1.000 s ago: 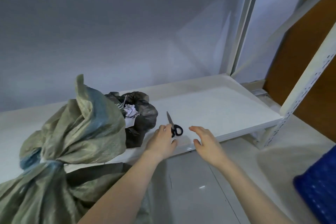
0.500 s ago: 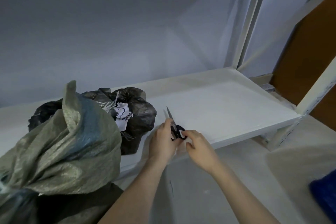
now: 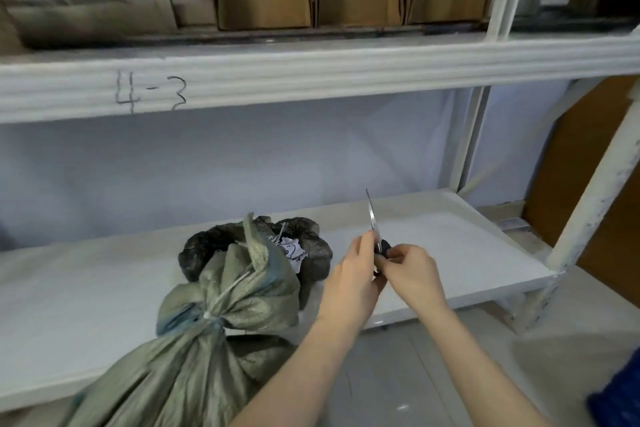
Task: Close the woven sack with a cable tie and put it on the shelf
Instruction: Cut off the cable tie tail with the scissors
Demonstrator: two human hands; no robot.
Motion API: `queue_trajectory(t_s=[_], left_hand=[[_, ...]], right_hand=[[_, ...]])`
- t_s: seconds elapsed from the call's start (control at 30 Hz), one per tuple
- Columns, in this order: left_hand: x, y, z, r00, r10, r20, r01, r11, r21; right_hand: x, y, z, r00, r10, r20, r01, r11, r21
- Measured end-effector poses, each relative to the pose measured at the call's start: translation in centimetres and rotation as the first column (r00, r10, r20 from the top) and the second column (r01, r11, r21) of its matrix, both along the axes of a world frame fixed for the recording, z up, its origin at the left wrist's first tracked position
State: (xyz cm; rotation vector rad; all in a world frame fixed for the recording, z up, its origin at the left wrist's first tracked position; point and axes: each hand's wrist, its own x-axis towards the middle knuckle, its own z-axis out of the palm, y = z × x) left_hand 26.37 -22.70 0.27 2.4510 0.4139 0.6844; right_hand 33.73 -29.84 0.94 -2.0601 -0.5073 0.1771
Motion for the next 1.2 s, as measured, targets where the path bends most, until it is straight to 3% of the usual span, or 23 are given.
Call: queue_trajectory(t_s=[0.2, 0.33, 0.47, 0.6, 0.77, 0.87, 0.93, 1.2], left_hand=[[-7.6, -1.3, 5.5, 0.991, -0.003, 0.136, -0.001, 1.000, 0.025], [-13.4, 0.8, 6.4, 0.986, -0.096, 0.138, 0.077, 0.987, 0.139], [-18.8, 4.6, 4.9, 0.988, 0.011, 0.154, -0.035, 0.987, 0.154], [-22.0, 7.6, 2.8, 0.972, 0.134, 0.191, -0.141, 0.990, 0.022], [-21.7, 9.7, 2.4, 0.996, 0.090, -0.012, -0.089, 0.994, 0.065], [-21.2, 10.4, 2.1, 0.985, 0.017, -0.173, 0.004, 0.992, 0.124], [-20.9, 10.7, 1.9, 0.980, -0.017, -0.197, 0.046, 0.989, 0.142], [-20.4, 12.7, 3.6, 0.988, 0.105, 0.114, -0.095, 0.991, -0.089]], right_hand=[[-6.8, -1.3, 5.8, 0.996, 0.047, 0.074, -0.050, 0.997, 0.050], [-11.2, -1.4, 8.1, 0.990, 0.098, 0.101, -0.104, 0.993, 0.049], [-15.2, -1.1, 8.5, 0.984, 0.174, 0.044, -0.174, 0.985, -0.005], [-17.5, -0.3, 6.9, 0.967, 0.250, 0.047, -0.242, 0.962, -0.128], [-18.2, 1.4, 5.1, 0.951, 0.302, 0.069, -0.299, 0.953, -0.056], [-18.0, 2.2, 3.9, 0.918, 0.381, 0.109, -0.370, 0.923, -0.109], [-17.7, 2.3, 3.4, 0.905, 0.407, 0.124, -0.395, 0.912, -0.114], [-16.9, 2.7, 1.9, 0.900, 0.414, 0.136, -0.383, 0.901, -0.206]])
